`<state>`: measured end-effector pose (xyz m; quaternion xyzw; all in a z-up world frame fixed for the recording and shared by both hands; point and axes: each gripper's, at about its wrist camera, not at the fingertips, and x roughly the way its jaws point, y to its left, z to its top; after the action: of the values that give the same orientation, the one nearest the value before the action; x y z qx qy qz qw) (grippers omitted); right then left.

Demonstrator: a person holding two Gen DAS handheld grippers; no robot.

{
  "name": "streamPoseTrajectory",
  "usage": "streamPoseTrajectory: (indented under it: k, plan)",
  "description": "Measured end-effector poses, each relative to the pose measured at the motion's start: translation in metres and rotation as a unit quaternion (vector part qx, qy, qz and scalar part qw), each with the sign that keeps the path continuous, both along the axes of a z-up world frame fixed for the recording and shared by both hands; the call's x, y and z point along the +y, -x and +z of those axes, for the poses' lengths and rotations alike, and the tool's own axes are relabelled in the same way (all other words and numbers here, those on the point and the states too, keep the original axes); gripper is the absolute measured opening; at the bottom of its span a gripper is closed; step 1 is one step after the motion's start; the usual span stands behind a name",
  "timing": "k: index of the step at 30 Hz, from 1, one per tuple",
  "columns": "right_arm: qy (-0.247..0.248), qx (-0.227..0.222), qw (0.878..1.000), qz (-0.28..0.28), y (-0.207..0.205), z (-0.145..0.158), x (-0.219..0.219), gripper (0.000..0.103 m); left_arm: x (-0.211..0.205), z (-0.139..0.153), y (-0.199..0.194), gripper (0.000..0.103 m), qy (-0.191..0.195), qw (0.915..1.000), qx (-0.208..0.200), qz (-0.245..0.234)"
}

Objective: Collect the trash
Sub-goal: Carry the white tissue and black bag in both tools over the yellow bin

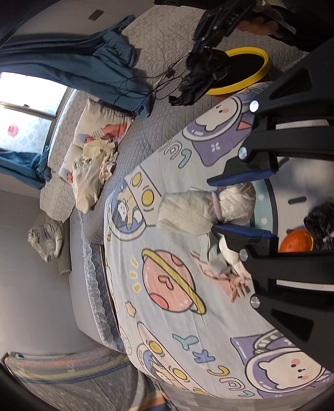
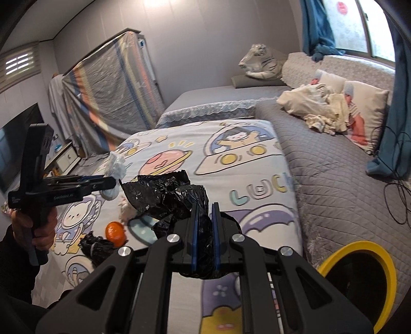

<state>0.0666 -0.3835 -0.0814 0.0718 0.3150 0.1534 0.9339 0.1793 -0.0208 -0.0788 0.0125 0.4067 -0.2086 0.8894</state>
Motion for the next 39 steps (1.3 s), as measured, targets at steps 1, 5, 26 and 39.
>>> streamPoseTrajectory:
  k: [1, 5, 26, 39]
  plan:
    - [-0.002, -0.002, 1.000, -0.011, 0.001, 0.001, -0.009, 0.009, -0.006, 0.001, 0.000, 0.028, 0.000, 1.0000, 0.000, -0.007]
    - [-0.003, -0.010, 0.999, -0.045, 0.008, 0.003, -0.035, 0.009, -0.036, 0.004, 0.003, 0.028, -0.001, 0.9992, -0.003, -0.039]
    - [-0.003, -0.010, 0.981, -0.193, 0.040, -0.013, -0.150, 0.009, -0.184, 0.000, 0.028, 0.028, -0.016, 0.9815, -0.011, -0.190]
    - [0.001, 0.012, 0.963, -0.269, 0.061, -0.037, -0.202, 0.009, -0.265, -0.015, 0.056, 0.028, -0.041, 0.9624, -0.017, -0.268]
